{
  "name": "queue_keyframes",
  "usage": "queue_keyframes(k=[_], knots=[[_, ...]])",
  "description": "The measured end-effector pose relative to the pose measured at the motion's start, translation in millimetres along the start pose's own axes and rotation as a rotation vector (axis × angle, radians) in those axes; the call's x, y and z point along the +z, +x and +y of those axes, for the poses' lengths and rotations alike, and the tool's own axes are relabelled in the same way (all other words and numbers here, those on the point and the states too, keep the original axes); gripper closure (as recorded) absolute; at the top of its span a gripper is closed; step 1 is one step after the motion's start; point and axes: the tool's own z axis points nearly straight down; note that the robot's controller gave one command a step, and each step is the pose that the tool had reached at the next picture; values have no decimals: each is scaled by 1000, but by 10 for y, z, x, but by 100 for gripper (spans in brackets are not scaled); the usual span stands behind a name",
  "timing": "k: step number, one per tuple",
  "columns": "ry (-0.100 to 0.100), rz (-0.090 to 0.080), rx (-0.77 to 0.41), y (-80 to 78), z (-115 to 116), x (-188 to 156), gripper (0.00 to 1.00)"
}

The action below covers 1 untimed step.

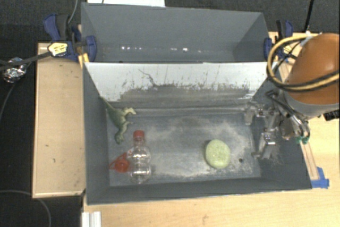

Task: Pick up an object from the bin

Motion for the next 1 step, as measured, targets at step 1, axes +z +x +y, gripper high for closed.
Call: queue_keyframes(k=[1], knots=[[2, -8, -3, -15, 2, -44, 0]])
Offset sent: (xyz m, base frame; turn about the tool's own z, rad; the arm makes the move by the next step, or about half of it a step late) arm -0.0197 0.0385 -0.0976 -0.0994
